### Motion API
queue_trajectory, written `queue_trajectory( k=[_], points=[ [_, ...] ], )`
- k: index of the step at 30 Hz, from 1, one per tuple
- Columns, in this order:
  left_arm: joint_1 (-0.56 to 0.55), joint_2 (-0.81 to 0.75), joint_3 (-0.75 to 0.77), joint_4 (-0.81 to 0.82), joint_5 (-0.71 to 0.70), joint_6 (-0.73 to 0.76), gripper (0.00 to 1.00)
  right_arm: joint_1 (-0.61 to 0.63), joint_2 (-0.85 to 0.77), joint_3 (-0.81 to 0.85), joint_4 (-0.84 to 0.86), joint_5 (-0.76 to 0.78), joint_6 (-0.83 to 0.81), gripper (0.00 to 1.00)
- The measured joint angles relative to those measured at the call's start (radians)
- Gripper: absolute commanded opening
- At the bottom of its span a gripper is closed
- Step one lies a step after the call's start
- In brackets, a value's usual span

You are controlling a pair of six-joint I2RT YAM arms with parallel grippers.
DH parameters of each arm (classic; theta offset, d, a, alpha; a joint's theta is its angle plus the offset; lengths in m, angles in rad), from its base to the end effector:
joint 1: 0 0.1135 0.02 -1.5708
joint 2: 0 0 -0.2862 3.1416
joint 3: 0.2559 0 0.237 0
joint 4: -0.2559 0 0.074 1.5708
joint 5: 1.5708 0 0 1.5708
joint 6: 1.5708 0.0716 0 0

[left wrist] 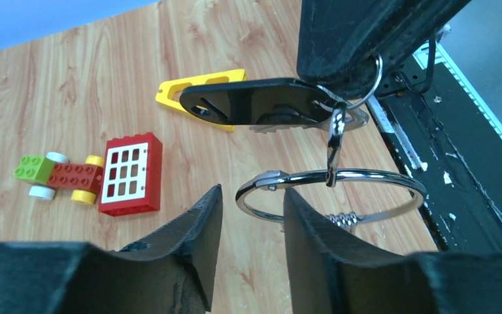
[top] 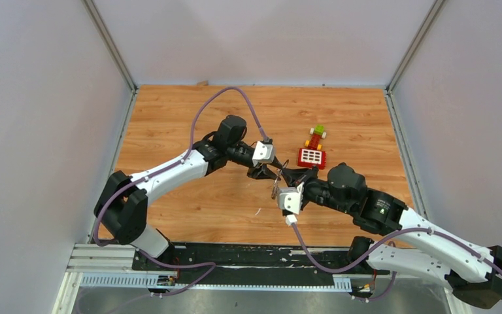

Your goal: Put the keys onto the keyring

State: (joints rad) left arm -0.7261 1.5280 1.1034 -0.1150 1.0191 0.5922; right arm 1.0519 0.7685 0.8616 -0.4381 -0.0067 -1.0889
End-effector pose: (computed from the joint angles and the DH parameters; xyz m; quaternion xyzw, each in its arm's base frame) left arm 0.2116 -0.2694 0.3023 0.6553 0.4531 -0.4522 0.4011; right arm 0.0859 0.1513 0.3442 -0.7186 0.3908 -0.0079 0.5752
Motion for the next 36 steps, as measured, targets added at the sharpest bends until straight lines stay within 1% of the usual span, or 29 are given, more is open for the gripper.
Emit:
queue_trajectory(
  k=[3, 10, 14, 20, 21, 22, 23, 24, 28, 29, 31, 33, 36],
  points=[
    [0.0, 0.017, 0.0, 0.027, 0.009, -0.039, 0.25, -0.012, -0.009, 0.0, 0.0, -0.003, 0.003, 0.0],
    [0.0, 0.027, 0.0, 0.011, 0.014, -0.059, 0.0, -0.035, -0.029, -0.014, -0.014, 0.007, 0.002, 0.0],
    [0.001, 0.024, 0.0, -0.071, -0.023, -0.036, 0.0, -0.042, -0.026, -0.034, -0.017, 0.041, -0.005, 0.0],
    [0.002, -0.011, 0.006, -0.25, -0.15, 0.013, 0.0, -0.045, 0.003, -0.063, -0.019, 0.09, -0.009, 0.0],
    [0.002, -0.02, 0.006, -0.277, -0.172, 0.02, 0.01, -0.046, 0.009, -0.068, -0.025, 0.095, -0.009, 0.0],
    [0.002, -0.03, 0.006, -0.299, -0.193, 0.027, 0.1, -0.046, 0.011, -0.071, -0.03, 0.097, -0.009, 0.0],
    [0.002, -0.04, 0.006, -0.314, -0.208, 0.033, 0.23, -0.046, 0.013, -0.072, -0.035, 0.1, -0.008, 0.0],
    [0.002, -0.05, 0.005, -0.324, -0.22, 0.042, 0.34, -0.047, 0.016, -0.072, -0.037, 0.101, -0.008, 0.0],
    [0.003, -0.099, -0.018, -0.326, -0.257, 0.06, 0.64, -0.048, 0.03, -0.072, -0.036, 0.101, -0.004, 0.0],
    [0.003, -0.11, -0.028, -0.317, -0.262, 0.056, 0.7, -0.048, 0.034, -0.072, -0.036, 0.101, -0.003, 0.0],
    [0.003, -0.118, -0.043, -0.296, -0.263, 0.045, 0.76, -0.051, 0.047, -0.072, -0.036, 0.097, 0.003, 0.0],
    [0.003, -0.116, -0.053, -0.273, -0.259, 0.033, 0.8, -0.055, 0.056, -0.072, -0.037, 0.094, 0.009, 0.0],
    [0.003, -0.104, -0.059, -0.236, -0.241, 0.002, 0.82, -0.062, 0.062, -0.071, -0.037, 0.092, 0.018, 0.0]
  ],
)
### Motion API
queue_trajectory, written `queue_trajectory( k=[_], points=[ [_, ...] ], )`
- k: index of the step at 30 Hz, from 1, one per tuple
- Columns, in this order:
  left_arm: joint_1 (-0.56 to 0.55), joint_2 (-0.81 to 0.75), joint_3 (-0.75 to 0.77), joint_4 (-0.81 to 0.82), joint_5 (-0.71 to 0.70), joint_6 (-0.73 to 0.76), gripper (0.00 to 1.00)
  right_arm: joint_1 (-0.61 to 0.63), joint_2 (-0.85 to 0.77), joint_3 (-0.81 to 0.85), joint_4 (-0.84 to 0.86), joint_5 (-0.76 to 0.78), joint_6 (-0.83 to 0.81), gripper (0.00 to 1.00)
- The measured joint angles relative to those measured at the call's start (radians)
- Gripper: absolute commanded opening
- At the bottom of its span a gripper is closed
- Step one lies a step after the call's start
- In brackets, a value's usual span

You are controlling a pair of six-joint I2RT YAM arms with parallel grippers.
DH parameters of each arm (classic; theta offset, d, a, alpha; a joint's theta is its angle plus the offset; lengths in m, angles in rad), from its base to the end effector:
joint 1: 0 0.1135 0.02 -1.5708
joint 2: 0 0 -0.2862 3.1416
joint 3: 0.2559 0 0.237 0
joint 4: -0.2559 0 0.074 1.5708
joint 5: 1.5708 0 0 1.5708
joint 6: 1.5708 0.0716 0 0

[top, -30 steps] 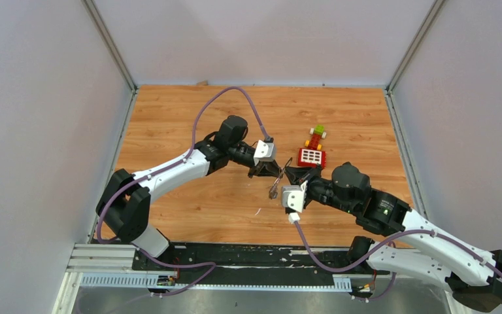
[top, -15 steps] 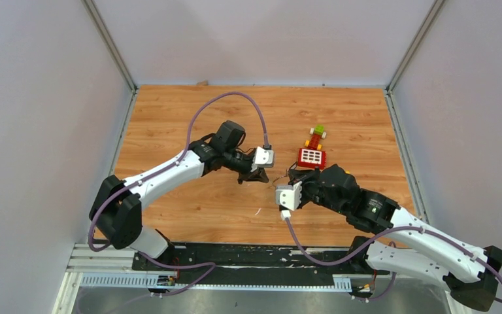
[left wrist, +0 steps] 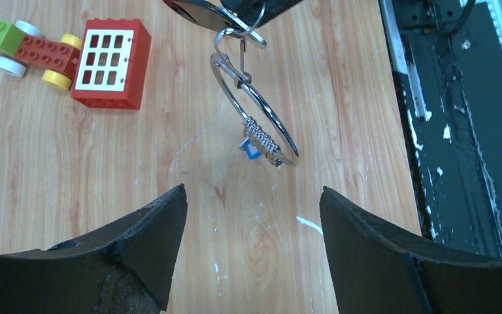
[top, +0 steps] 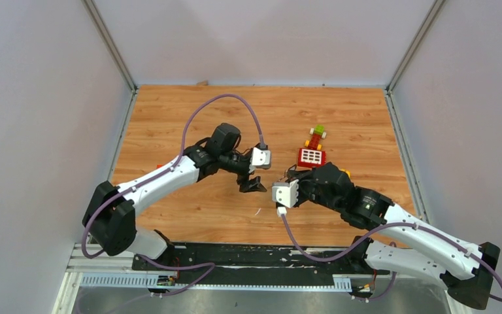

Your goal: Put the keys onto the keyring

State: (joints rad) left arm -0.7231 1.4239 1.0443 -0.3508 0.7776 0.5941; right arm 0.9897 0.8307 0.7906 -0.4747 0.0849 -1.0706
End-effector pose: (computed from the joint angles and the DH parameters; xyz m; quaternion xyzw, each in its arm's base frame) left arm 0.1965 -0.2404 0.2840 0.6394 0.5735 -0.3697 0.3544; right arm 0.1066 0.1513 0.3040 -0.7289 0.4625 -0.0570 0.5015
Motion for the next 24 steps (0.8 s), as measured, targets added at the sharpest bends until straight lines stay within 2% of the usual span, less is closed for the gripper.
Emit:
queue_trajectory(
  k=[9, 14, 16, 18, 20, 21, 22, 23, 24],
  points=[
    [-0.023, 0.039, -0.114, 0.267, 0.04, -0.266, 0.86, -0.023, 0.001, 0.005, 0.0, -0.007, 0.026, 0.0],
    [-0.036, 0.06, -0.143, 0.401, 0.011, -0.402, 0.8, -0.031, 0.002, 0.019, 0.0, -0.008, 0.034, 0.0],
    [-0.036, 0.069, -0.143, 0.441, -0.011, -0.426, 0.7, -0.036, 0.002, 0.022, 0.001, -0.008, 0.038, 0.0],
    [-0.035, 0.077, -0.143, 0.469, -0.026, -0.44, 0.54, -0.04, 0.002, 0.022, 0.0, -0.009, 0.041, 0.0],
    [-0.035, 0.086, -0.142, 0.488, -0.037, -0.44, 0.31, -0.045, 0.006, 0.022, 0.0, -0.011, 0.043, 0.0],
    [-0.035, 0.09, -0.142, 0.49, -0.041, -0.438, 0.15, -0.047, 0.01, 0.022, 0.0, -0.012, 0.045, 0.0],
    [-0.036, 0.094, -0.14, 0.486, -0.047, -0.429, 0.05, -0.051, 0.013, 0.022, 0.0, -0.013, 0.046, 0.0],
    [-0.036, 0.098, -0.137, 0.475, -0.055, -0.417, 0.0, -0.054, 0.015, 0.022, -0.001, -0.013, 0.046, 0.0],
    [-0.036, 0.1, -0.132, 0.458, -0.066, -0.397, 0.0, -0.058, 0.017, 0.022, -0.001, -0.013, 0.047, 0.0]
  ],
)
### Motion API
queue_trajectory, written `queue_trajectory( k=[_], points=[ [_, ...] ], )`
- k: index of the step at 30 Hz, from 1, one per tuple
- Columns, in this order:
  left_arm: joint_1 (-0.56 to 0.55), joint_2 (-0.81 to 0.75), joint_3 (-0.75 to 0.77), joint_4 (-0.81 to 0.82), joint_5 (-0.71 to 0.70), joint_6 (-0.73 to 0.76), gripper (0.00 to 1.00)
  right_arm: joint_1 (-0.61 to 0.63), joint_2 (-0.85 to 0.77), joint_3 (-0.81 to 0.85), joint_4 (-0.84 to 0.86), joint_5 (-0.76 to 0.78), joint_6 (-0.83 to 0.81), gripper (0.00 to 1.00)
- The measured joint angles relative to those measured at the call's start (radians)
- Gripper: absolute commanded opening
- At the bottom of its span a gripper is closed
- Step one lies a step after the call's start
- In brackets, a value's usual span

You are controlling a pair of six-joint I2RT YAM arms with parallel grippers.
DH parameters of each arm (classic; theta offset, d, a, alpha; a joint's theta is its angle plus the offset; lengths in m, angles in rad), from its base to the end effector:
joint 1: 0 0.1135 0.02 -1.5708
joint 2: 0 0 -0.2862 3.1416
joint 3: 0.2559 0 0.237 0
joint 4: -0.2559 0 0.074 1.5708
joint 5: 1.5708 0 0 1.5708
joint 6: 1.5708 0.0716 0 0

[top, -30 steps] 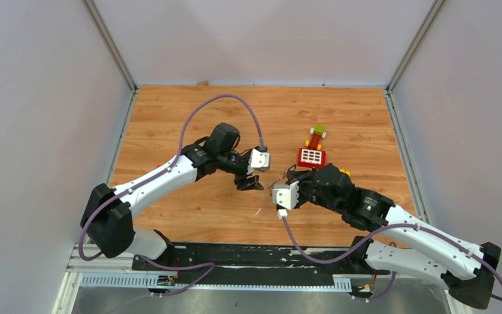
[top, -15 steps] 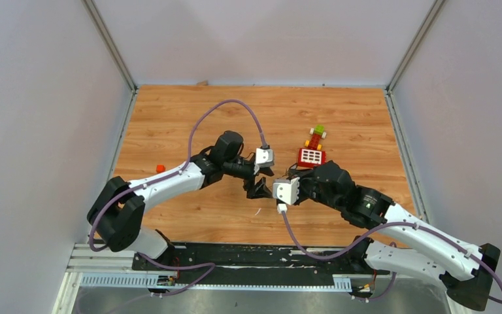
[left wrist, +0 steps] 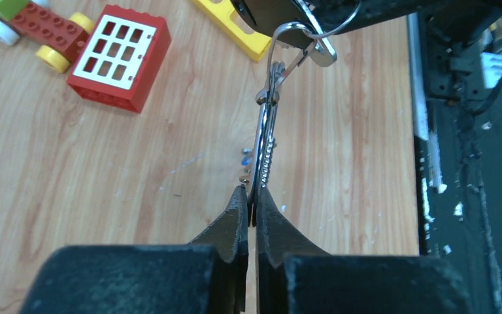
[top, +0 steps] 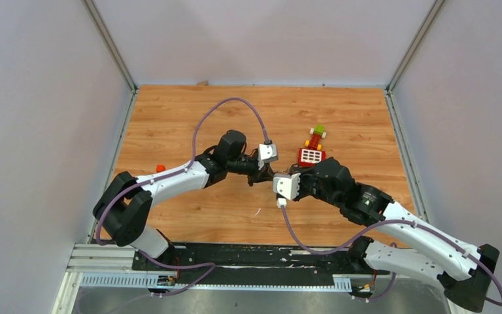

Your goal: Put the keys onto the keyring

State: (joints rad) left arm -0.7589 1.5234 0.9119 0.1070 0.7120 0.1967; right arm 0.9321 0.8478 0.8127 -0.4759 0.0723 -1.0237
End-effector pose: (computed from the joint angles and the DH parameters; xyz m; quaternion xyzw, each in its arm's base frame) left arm 0.2151 -0.2685 0.2549 0.5285 0.6354 -0.4205 0.3744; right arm 0.1167 0.1484 0.3089 -0.7049 0.4970 -0.0543 0.5032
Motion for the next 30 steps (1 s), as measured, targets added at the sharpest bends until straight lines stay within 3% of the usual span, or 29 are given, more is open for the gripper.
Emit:
queue_trajectory(
  k=[9, 17, 30],
  points=[
    [0.0, -0.033, 0.137, -0.376, -0.143, 0.24, 0.0, -0.017, 0.058, -0.019, 0.003, 0.01, -0.014, 0.0],
    [-0.001, -0.03, 0.216, -0.706, -0.251, 0.332, 0.0, -0.015, 0.262, -0.069, 0.077, -0.021, -0.042, 0.0],
    [-0.004, 0.143, 0.327, -0.821, -0.304, 0.322, 0.0, -0.02, 0.399, -0.148, 0.208, -0.082, -0.06, 0.0]
  ],
)
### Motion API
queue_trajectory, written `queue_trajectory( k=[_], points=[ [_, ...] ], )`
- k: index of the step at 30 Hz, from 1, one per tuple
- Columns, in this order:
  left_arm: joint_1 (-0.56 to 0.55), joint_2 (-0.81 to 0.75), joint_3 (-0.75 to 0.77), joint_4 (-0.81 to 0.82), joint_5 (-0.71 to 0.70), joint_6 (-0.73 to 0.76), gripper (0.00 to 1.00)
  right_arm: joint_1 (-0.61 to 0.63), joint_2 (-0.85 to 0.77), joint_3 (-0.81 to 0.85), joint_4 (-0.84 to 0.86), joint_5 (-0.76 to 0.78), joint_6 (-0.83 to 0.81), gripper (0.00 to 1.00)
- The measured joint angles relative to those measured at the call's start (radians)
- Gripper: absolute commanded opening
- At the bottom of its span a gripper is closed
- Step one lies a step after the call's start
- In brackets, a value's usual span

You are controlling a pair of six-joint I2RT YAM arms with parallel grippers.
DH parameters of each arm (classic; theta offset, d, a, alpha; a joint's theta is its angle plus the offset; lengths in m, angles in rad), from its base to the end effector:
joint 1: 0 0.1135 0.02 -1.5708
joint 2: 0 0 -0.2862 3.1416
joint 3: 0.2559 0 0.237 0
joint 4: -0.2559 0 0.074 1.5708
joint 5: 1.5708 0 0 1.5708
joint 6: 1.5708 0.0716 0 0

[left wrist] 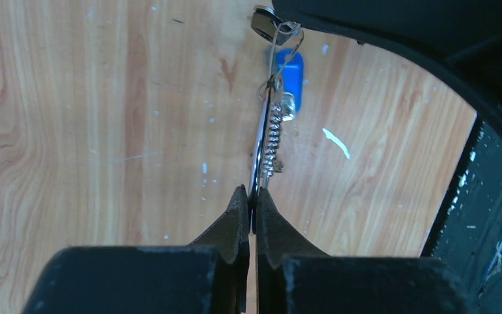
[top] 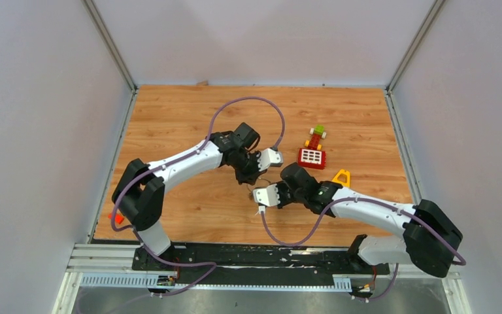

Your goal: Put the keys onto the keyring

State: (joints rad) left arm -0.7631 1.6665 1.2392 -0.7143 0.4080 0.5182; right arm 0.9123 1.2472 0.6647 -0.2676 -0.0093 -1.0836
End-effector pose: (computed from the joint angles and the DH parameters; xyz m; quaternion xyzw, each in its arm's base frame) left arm 0.2254 -0.2549 0.2309 0.6065 0.7413 -0.2219 0.1828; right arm 0.1522 0.1978 0.1994 -0.7873 0.5058 -0.0258 0.3517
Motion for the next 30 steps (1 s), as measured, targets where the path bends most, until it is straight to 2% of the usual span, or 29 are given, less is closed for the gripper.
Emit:
queue_trajectory(
  k=[8, 16, 19, 24, 27, 30],
  points=[
    [0.035, 0.185, 0.124, 0.007, -0.001, -0.031, 0.0, -0.045, 0.175, 0.001, 0.098, 0.089, -0.003, 0.0],
    [0.082, 0.297, 0.221, -0.011, 0.019, -0.06, 0.0, -0.097, 0.32, 0.09, 0.143, 0.143, -0.003, 0.0],
    [0.097, 0.327, 0.253, -0.025, 0.024, -0.06, 0.0, -0.112, 0.352, 0.119, 0.155, 0.153, -0.002, 0.06],
    [0.115, 0.377, 0.3, -0.039, 0.032, -0.06, 0.0, -0.15, 0.383, 0.166, 0.157, 0.168, 0.017, 0.22],
    [0.125, 0.4, 0.32, -0.058, 0.032, -0.06, 0.0, -0.17, 0.386, 0.186, 0.153, 0.173, 0.035, 0.35],
    [0.135, 0.421, 0.337, -0.074, 0.033, -0.06, 0.0, -0.188, 0.383, 0.2, 0.148, 0.172, 0.052, 0.4]
  ],
)
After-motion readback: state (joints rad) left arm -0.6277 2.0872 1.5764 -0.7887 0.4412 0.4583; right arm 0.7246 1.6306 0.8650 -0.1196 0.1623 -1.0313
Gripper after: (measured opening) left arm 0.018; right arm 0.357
